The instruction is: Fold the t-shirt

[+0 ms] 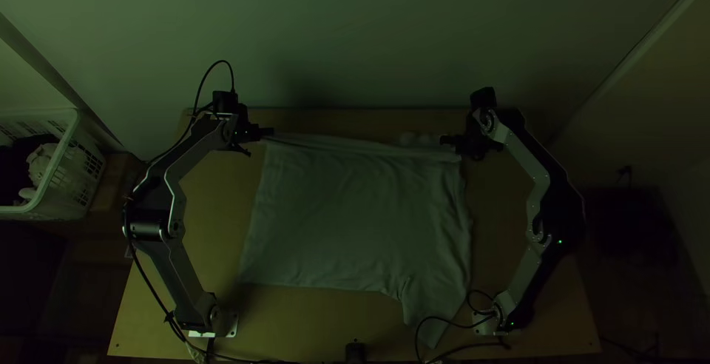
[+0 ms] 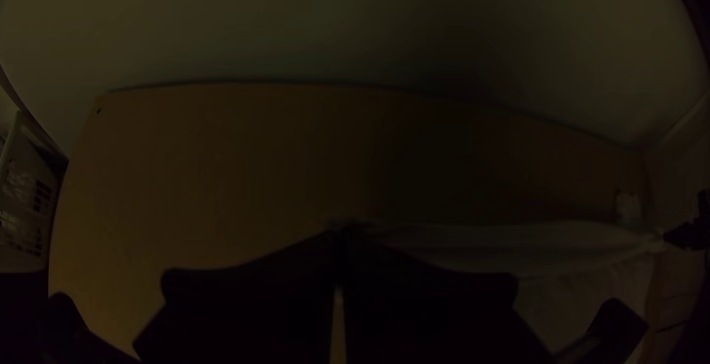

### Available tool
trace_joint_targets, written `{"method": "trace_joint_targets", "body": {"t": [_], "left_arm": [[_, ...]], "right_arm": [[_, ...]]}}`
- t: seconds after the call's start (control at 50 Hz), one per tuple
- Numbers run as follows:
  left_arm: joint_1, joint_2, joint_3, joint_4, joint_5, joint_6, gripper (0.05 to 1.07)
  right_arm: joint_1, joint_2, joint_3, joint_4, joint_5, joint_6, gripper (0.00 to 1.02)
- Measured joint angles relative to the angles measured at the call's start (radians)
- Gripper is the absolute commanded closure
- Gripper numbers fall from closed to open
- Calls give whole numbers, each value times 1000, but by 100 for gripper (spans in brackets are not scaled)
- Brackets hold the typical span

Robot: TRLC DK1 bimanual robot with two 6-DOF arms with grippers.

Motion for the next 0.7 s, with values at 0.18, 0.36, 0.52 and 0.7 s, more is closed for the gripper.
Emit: {"method": "trace_joint_targets", "body": {"t": [0.18, 0.36, 0.52, 0.7], "left_arm": [[0, -68, -90, 11, 0, 1, 105], [-1, -151, -197, 34, 3, 5, 105], [-4, -214, -284, 52, 3, 12, 105], [-8, -259, -367, 72, 3, 24, 105]], "right_arm": [[8, -109, -146, 26, 0, 0, 100], [14, -212, -283, 51, 0, 0, 100], [26, -297, -393, 72, 0, 0, 100], [31, -364, -497, 103, 0, 1, 100]]}}
